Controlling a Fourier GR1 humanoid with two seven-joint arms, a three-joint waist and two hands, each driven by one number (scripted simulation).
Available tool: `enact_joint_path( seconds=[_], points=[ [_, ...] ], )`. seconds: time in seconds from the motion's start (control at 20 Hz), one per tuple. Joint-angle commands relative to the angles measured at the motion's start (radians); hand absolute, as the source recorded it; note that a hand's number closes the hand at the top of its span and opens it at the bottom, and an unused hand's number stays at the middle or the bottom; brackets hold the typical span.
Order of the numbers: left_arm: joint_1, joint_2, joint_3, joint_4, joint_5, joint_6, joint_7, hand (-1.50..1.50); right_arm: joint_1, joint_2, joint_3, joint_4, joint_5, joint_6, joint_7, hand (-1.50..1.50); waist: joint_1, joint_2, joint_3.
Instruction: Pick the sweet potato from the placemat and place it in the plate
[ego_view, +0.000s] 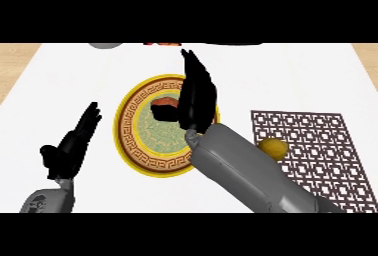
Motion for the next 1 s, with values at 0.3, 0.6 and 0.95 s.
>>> enact_joint_path(
  seconds=[0.3,0.6,0.95],
  points=[
    [0.042,0.027,0.028,-0.059,0.018,-0.007,0.03,0.0,0.329,-0.014,-0.064,-0.254,-0.179,-0.306,-0.278,-1.5,-0.036,-0.005,0.002],
    [0.1,0.033,0.027,-0.152,0.024,-0.015,0.067,0.0,0.578,-0.248,-0.059,-0.546,-0.414,-0.197,-0.563,-1.5,-0.037,-0.008,0.002],
    [0.013,0.009,0.037,-0.04,0.008,0.005,0.055,0.0,0.784,-0.38,-0.188,-0.611,-0.717,0.011,-0.953,-1.5,-0.045,-0.005,0.002]
  ],
)
